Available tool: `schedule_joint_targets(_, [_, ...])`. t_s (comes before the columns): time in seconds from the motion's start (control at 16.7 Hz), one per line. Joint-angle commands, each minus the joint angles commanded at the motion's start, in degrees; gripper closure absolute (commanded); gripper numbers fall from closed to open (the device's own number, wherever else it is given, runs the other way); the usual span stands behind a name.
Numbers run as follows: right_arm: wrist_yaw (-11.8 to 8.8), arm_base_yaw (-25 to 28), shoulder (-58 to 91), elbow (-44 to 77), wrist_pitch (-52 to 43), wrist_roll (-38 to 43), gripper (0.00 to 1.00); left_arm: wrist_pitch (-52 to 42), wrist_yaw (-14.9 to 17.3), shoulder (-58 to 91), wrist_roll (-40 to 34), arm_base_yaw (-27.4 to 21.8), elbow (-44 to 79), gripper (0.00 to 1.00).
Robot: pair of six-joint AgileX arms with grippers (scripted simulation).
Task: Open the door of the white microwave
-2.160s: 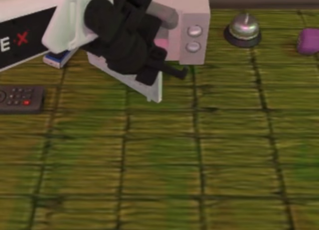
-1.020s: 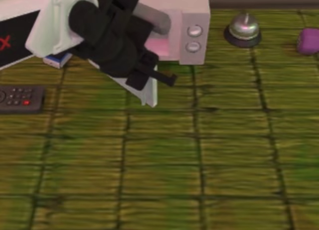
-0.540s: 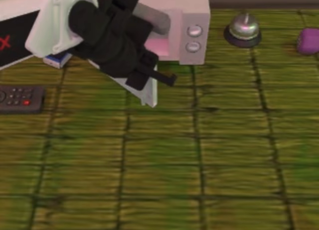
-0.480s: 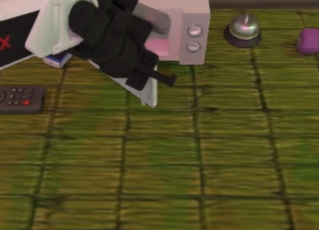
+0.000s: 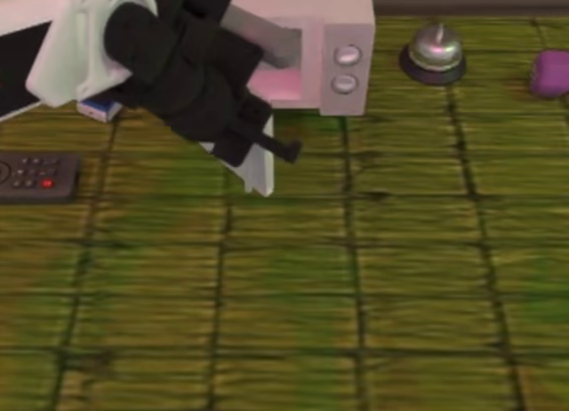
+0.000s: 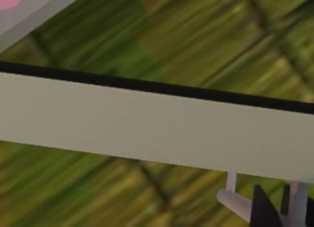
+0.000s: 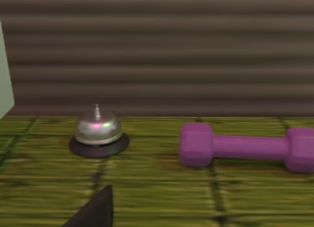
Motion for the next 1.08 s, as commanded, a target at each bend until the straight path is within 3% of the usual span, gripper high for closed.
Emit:
schedule_joint_targets(0.24, [0.00,0.00,0.00,0.00,0.00,0.00,0.00,-0.04,1.73,-1.34,3.33,1.36,-1.64,1.00])
schedule_joint_targets(1.08, [0.00,0.00,0.00,0.00,0.00,0.00,0.00,-0.04,1.73,-1.34,3.33,1.36,-1.64,1.00])
